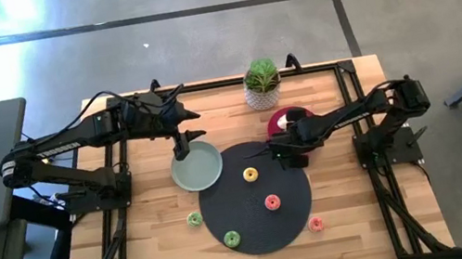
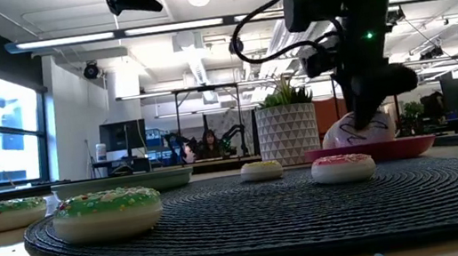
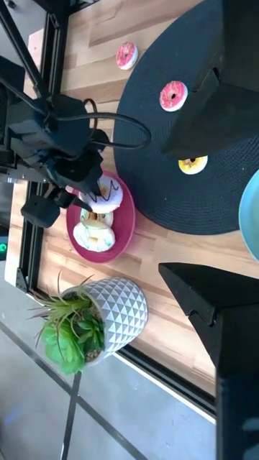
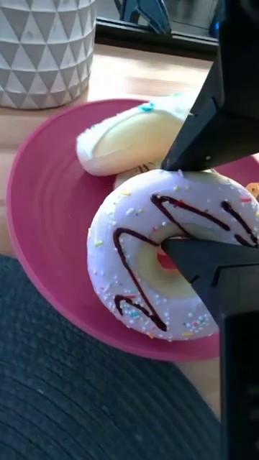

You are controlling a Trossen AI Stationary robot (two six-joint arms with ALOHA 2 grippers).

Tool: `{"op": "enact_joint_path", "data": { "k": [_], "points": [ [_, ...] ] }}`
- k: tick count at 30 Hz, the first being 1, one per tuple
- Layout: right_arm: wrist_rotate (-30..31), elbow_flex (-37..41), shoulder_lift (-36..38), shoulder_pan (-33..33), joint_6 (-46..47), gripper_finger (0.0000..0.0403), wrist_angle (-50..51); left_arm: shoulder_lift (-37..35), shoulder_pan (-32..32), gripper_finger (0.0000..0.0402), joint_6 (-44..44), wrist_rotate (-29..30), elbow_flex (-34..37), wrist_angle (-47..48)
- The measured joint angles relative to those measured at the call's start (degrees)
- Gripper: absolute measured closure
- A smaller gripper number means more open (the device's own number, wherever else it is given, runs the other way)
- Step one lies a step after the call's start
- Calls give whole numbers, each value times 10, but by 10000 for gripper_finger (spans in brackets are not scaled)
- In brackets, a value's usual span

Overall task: Pick & Place donuts
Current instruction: Put the big purple doughnut on the red plate

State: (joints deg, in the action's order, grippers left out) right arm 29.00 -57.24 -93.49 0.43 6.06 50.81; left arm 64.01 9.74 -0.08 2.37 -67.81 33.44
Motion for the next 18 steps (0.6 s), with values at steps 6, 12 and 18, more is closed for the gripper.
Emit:
{"op": "enact_joint_path", "data": {
  "k": [6,12,18],
  "points": [
    [-1,-21,0,0,0,247,26,0,0,163,0,0,0,9],
    [32,-9,0,0,0,237,-3,0,0,163,-2,0,0,21],
    [30,-5,2,0,-2,233,5,0,0,163,-2,0,0,30]
  ]
}}
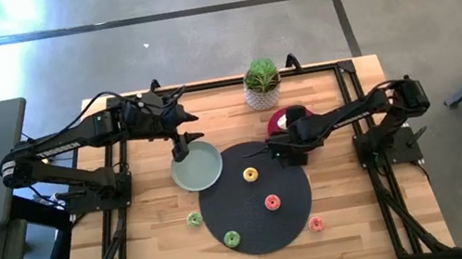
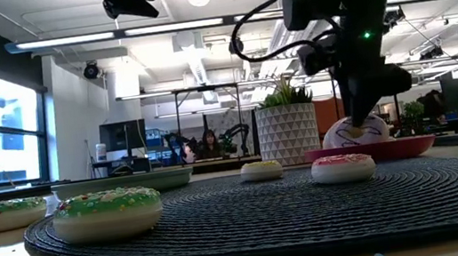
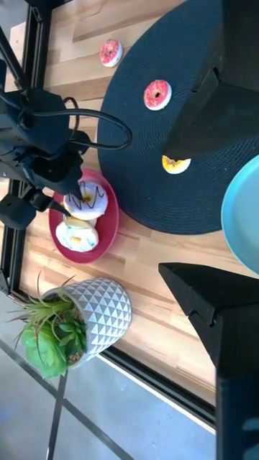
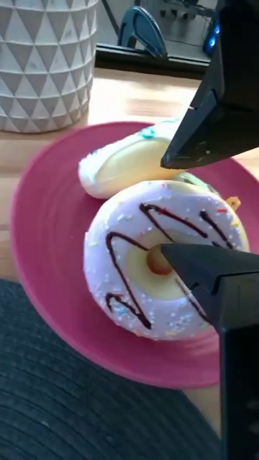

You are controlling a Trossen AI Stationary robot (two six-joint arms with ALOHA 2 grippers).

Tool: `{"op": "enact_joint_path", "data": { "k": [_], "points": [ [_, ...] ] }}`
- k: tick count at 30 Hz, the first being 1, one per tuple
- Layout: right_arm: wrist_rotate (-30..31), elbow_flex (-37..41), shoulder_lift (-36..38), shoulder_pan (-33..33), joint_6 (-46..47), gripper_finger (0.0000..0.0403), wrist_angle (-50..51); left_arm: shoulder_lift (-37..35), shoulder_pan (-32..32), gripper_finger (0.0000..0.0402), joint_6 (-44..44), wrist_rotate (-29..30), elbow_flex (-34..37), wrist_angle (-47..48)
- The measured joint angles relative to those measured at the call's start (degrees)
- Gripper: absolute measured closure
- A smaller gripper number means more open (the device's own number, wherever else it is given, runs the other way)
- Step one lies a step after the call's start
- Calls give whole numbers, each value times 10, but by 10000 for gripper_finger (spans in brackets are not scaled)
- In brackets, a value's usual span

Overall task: Pick & Place donuts
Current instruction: Put the big purple doughnut on the red plate, then put the small yellow doughnut on the blue plate

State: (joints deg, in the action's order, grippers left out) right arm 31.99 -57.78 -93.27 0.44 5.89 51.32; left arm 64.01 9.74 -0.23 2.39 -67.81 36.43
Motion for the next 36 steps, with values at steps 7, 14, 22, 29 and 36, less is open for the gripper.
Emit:
{"op": "enact_joint_path", "data": {
  "k": [7,14,22,29,36],
  "points": [
    [-4,-2,26,3,-3,234,-2,14,0,163,0,-1,-1,2],
    [-29,-2,75,23,-5,235,-21,35,0,163,0,-12,-1,17],
    [-262,-2,84,55,-52,232,-277,38,0,163,42,8,0,18],
    [-294,-3,-2,66,-122,200,-413,-21,0,163,44,27,0,72],
    [-309,-3,-103,44,-84,153,-446,-81,0,163,43,31,0,101]
  ]
}}
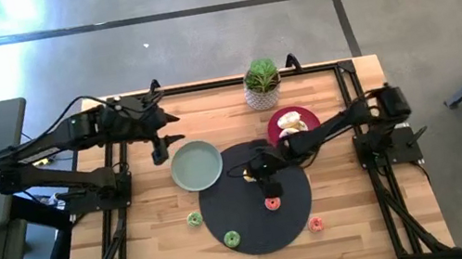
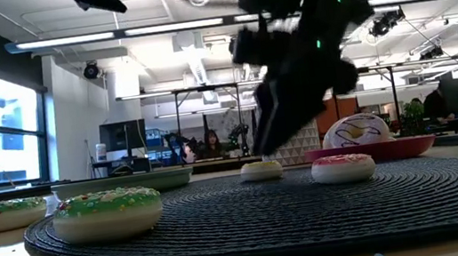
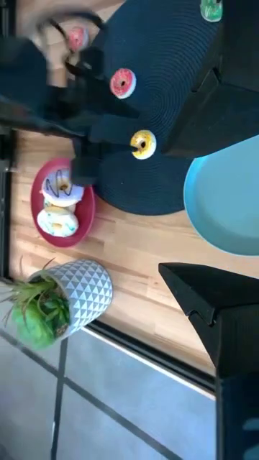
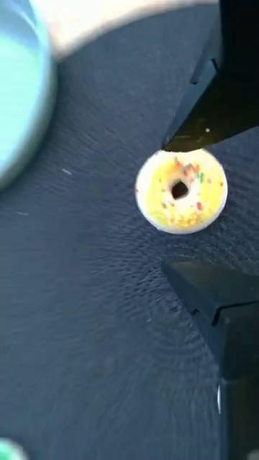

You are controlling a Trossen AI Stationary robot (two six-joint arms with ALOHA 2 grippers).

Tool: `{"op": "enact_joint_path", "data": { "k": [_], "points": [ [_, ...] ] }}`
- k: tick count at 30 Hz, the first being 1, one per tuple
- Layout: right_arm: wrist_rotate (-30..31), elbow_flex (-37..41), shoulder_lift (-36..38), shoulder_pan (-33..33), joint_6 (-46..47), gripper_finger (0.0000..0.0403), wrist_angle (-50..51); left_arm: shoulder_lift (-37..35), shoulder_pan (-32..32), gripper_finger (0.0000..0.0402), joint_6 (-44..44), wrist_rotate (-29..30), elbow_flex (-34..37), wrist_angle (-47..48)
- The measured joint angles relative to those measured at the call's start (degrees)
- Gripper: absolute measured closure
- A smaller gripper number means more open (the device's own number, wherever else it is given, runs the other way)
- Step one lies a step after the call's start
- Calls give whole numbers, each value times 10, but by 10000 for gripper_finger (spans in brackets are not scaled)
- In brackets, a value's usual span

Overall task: Pick & Place donuts
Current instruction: Put the small yellow doughnut on the blue plate

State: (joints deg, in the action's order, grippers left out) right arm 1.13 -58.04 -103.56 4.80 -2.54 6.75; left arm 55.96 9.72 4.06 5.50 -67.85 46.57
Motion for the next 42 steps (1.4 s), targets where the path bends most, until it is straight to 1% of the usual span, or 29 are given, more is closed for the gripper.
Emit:
{"op": "enact_joint_path", "data": {
  "k": [4,6,10,13,19,28,30,33,35,37,38,40,42],
  "points": [
    [-6,0,-41,-4,0,147,-21,-11,0,163,-1,2,0,0],
    [0,-1,-52,-3,0,147,-31,-12,0,163,0,2,0,0],
    [25,-1,-57,-3,-4,154,-37,-6,0,163,0,2,0,0],
    [35,0,-55,-3,-4,167,-46,3,0,163,0,2,0,3],
    [31,0,-51,-11,-18,212,-52,21,0,163,0,2,0,18],
    [17,1,-51,-41,-2,306,-71,32,0,163,0,3,0,20],
    [17,1,-51,-43,4,324,-98,32,0,163,0,11,0,20],
    [33,-9,-51,-43,-13,345,-173,32,0,163,0,16,0,20],
    [58,-21,-55,-43,-39,355,-255,32,0,163,0,18,0,20],
    [55,-33,-67,-43,-85,361,-324,32,0,163,0,27,0,18],
    [44,-43,-77,-43,-115,363,-348,32,0,163,0,30,0,17],
    [32,-71,-102,-44,-155,365,-362,32,0,163,0,32,0,15],
    [35,-109,-133,-48,-158,365,-347,32,0,163,-5,32,0,16]
  ]
}}
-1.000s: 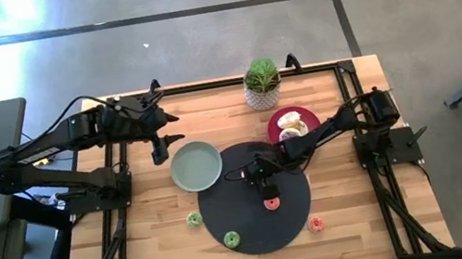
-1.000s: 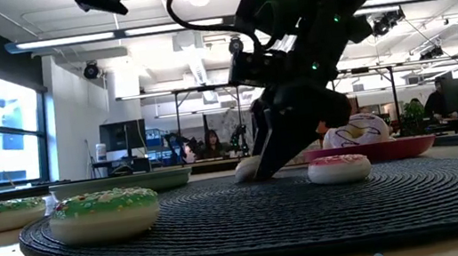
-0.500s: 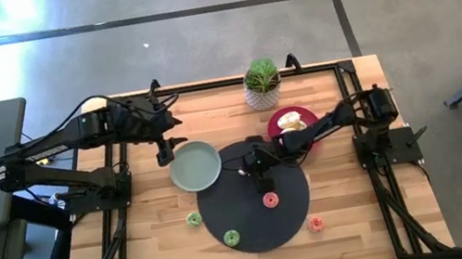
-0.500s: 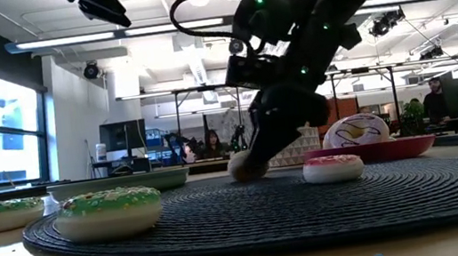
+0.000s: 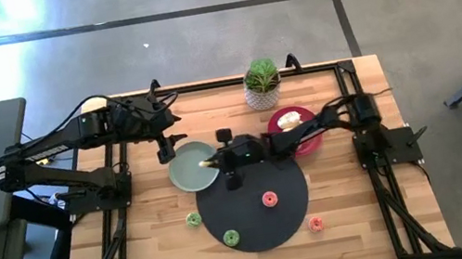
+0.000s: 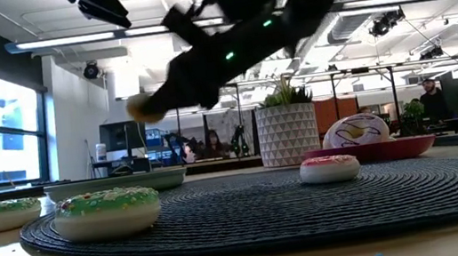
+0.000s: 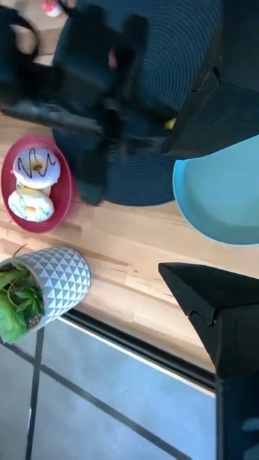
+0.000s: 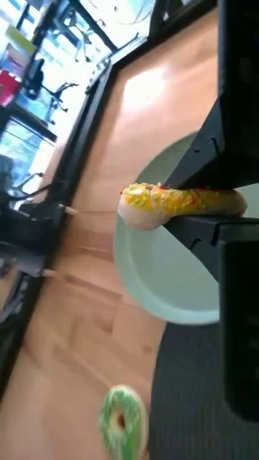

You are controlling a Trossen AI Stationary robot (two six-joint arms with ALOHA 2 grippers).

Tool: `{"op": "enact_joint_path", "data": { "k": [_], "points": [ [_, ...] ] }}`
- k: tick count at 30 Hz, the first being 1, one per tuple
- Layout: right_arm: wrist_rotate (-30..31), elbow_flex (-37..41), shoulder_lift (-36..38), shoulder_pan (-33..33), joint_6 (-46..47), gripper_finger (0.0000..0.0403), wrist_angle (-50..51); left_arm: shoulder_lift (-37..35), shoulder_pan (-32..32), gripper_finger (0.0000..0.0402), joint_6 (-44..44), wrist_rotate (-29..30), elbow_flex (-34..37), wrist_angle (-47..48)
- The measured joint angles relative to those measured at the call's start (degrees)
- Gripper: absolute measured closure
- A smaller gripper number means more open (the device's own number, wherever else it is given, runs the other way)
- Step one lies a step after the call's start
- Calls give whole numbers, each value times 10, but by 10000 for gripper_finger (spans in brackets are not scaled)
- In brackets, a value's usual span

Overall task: Pick & Place donuts
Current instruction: Put the small yellow doughnut on the blue plate

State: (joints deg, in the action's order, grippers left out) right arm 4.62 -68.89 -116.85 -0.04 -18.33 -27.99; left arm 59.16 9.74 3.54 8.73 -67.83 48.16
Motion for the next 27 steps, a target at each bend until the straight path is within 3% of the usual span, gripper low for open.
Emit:
{"op": "enact_joint_path", "data": {
  "k": [4,11,22,27],
  "points": [
    [-2,-80,-65,-12,1,363,89,0,0,163,-19,-6,0,11],
    [46,-182,-128,-23,1,358,192,0,0,163,-24,-4,0,59],
    [80,-203,-138,-23,-30,270,239,0,0,163,-46,-1,0,62],
    [16,-203,-130,-12,-27,244,270,0,0,163,-95,-2,0,79]
  ]
}}
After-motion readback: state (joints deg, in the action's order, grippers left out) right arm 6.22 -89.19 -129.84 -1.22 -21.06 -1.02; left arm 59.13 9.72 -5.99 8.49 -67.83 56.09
